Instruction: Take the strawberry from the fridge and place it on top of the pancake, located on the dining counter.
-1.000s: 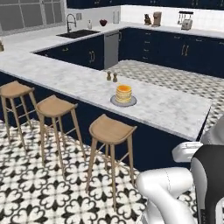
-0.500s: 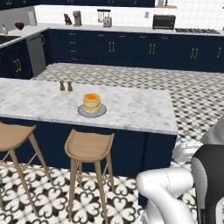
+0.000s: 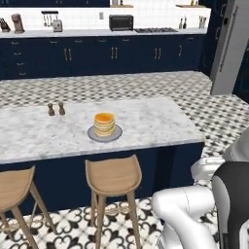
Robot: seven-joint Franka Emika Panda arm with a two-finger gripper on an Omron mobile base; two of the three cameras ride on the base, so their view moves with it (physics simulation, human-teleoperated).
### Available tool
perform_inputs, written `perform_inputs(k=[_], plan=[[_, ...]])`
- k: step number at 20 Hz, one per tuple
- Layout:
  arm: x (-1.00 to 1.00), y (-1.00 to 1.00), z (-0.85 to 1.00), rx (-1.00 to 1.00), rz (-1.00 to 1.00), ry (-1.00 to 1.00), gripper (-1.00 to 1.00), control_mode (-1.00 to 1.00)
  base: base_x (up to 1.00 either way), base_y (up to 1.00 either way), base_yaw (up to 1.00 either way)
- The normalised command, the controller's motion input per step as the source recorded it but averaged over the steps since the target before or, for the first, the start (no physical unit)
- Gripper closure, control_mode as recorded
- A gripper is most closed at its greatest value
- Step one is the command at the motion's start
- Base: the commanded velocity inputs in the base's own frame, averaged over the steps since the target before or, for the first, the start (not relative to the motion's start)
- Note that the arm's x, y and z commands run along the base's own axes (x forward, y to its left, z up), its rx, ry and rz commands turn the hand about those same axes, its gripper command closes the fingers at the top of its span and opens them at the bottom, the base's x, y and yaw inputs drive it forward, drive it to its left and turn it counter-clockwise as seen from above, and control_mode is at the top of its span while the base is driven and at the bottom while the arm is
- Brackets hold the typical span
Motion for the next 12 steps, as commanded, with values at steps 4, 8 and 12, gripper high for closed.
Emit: perform_inputs(k=[4, 8, 12], plan=[[0.0, 0.0, 0.0, 0.0, 0.0, 0.0, 1.0, 1.0, 0.0, 1.0, -0.43], [0.0, 0.0, 0.0, 0.0, 0.0, 0.0, 1.0, 1.0, 0.04, 0.97, -0.24], [0.0, 0.0, 0.0, 0.0, 0.0, 0.0, 1.0, 1.0, 0.38, 0.79, 0.03]])
